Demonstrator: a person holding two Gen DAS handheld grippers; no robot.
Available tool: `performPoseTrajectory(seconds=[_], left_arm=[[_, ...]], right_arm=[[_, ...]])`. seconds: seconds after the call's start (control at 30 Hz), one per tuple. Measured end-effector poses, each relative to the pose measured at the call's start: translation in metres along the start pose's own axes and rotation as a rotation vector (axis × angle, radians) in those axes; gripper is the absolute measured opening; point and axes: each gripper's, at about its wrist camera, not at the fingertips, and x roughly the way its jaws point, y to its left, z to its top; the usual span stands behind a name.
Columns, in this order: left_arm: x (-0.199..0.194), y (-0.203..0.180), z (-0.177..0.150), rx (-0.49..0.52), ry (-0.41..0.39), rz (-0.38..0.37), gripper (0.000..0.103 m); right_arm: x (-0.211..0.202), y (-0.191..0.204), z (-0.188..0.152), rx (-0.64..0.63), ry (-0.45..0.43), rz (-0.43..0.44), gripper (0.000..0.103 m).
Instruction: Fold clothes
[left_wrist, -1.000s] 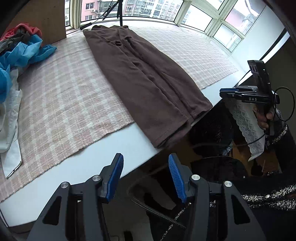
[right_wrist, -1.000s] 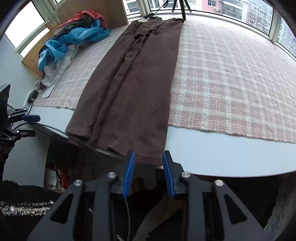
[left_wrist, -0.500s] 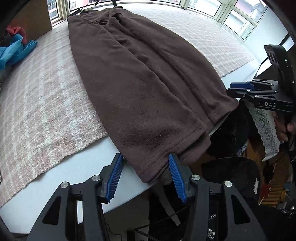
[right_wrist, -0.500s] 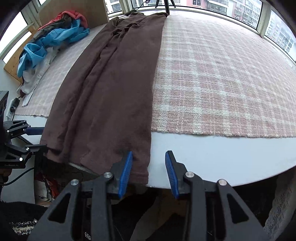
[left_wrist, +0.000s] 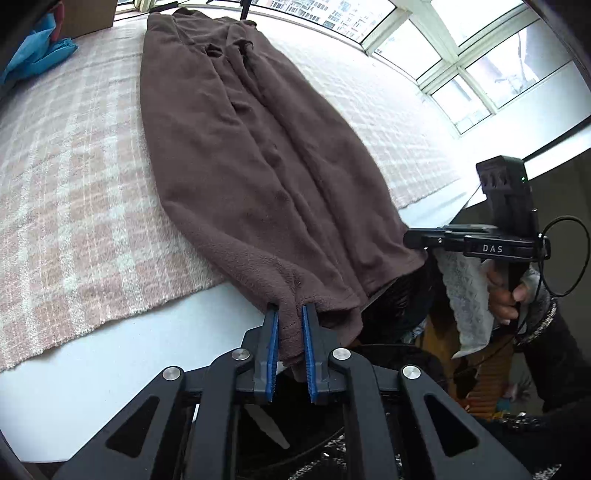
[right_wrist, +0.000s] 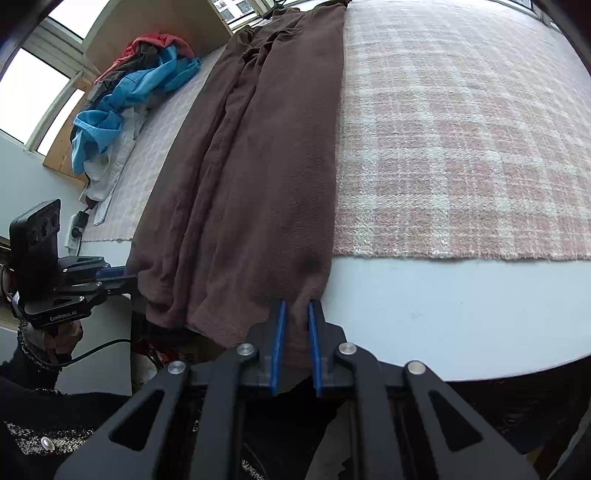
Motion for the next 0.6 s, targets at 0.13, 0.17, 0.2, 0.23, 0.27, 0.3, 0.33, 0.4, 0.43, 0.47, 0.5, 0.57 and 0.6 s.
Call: performPoseTrajectory(seconds=[0.13, 0.17, 0.2, 0.23, 0.27, 0.3, 0.33, 0.4, 0.43, 0.47, 0.5, 0.57, 0.6], left_arm=[[-0.039, 0.007, 0.041, -0.036, -0.086, -0.084, 0.011], [-0.05, 0.008, 0.06, -0.021, -0.118, -0.09, 0.011], [-0.062, 0.01, 0.079, -0.006, -0.15, -0.096, 0.011], [-0.063, 0.012, 0.099, 0.004, -0.163, -0.08, 0.011], [-0.064, 0.014, 0.119, 0.013, -0.175, -0.064, 0.011], [-0.065, 0.016, 0.139, 0.023, -0.187, -0.047, 0.011], [-0.066, 0.018, 0.159, 0.032, -0.198, -0.031, 0.011], [-0.067, 0.023, 0.199, 0.051, -0.222, 0.002, 0.011], [-0.061, 0.027, 0.21, 0.048, -0.215, 0.003, 0.011], [-0.054, 0.029, 0.213, 0.05, -0.207, 0.004, 0.011], [-0.047, 0.032, 0.215, 0.052, -0.198, 0.004, 0.011], [-0.038, 0.035, 0.211, 0.054, -0.177, 0.015, 0.011], [-0.033, 0.037, 0.206, 0.05, -0.169, 0.021, 0.011]], right_arm=[[-0.04, 0.017, 0.036, 0.04, -0.11, 0.191, 0.008], [-0.053, 0.023, 0.054, 0.029, -0.151, 0.22, 0.004], [-0.067, 0.029, 0.073, 0.014, -0.192, 0.249, 0.003], [-0.081, 0.035, 0.092, -0.001, -0.234, 0.278, 0.003], [-0.092, 0.041, 0.114, -0.021, -0.269, 0.294, 0.003], [-0.102, 0.046, 0.139, -0.043, -0.302, 0.304, 0.003], [-0.103, 0.049, 0.154, -0.07, -0.305, 0.282, 0.003], [-0.098, 0.053, 0.177, -0.126, -0.283, 0.21, 0.003], [-0.095, 0.056, 0.188, -0.154, -0.273, 0.173, 0.003], [-0.093, 0.058, 0.2, -0.182, -0.262, 0.137, 0.005], [-0.091, 0.06, 0.211, -0.21, -0.251, 0.101, 0.005], [-0.08, 0.061, 0.217, -0.255, -0.208, 0.027, 0.016], [-0.069, 0.058, 0.204, -0.266, -0.168, -0.01, 0.025]])
